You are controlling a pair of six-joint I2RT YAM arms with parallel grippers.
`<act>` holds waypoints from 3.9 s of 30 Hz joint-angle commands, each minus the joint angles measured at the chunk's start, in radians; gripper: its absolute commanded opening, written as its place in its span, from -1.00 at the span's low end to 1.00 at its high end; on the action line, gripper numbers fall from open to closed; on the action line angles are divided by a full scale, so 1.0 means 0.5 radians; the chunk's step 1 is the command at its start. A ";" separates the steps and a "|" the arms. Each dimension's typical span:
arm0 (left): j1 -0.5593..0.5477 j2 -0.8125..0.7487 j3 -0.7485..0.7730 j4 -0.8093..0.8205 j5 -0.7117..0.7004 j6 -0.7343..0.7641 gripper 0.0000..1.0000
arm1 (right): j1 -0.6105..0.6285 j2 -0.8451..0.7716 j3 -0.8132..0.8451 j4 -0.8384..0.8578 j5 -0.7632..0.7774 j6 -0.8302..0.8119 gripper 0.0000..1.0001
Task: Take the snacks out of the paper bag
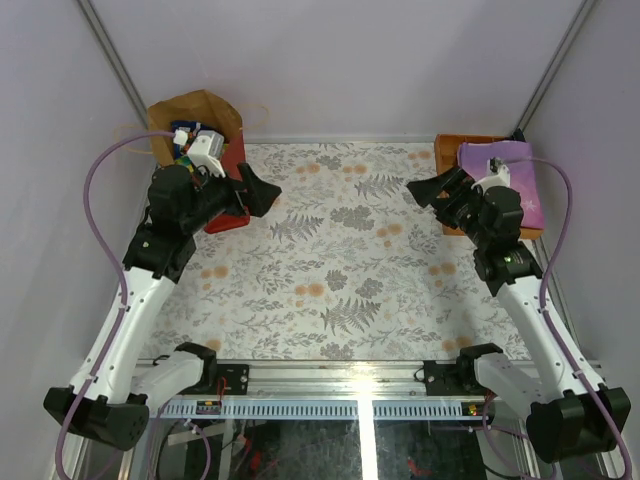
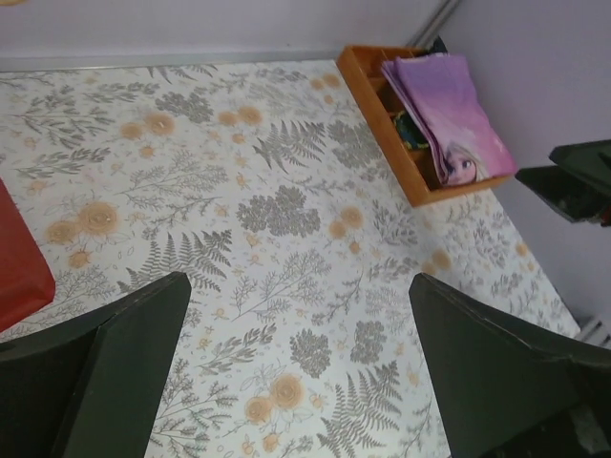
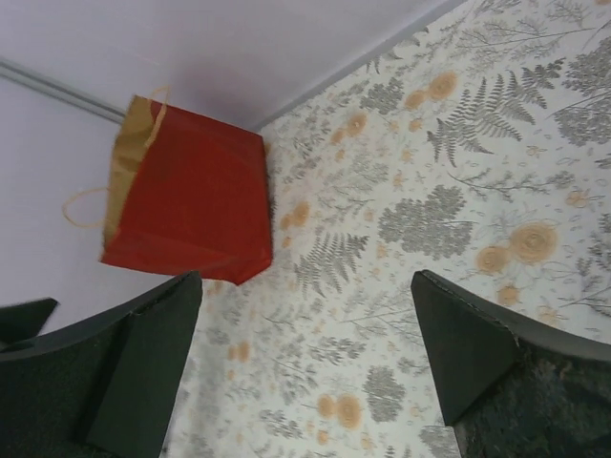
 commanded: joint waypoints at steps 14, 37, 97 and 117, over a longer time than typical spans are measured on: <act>-0.002 0.021 -0.080 0.349 -0.309 -0.422 0.99 | 0.027 0.080 0.724 -0.540 0.408 0.613 0.99; 0.007 0.026 0.097 0.065 -0.619 -0.160 0.99 | 0.038 0.052 0.434 0.088 0.036 0.511 0.98; 1.021 2.212 2.002 -0.672 -1.198 0.209 -0.75 | 0.529 1.177 0.980 -0.249 -0.116 -0.795 0.85; 0.585 2.279 2.343 -0.472 -1.573 0.769 -1.00 | 0.441 1.009 0.908 -0.364 -0.139 -0.752 0.86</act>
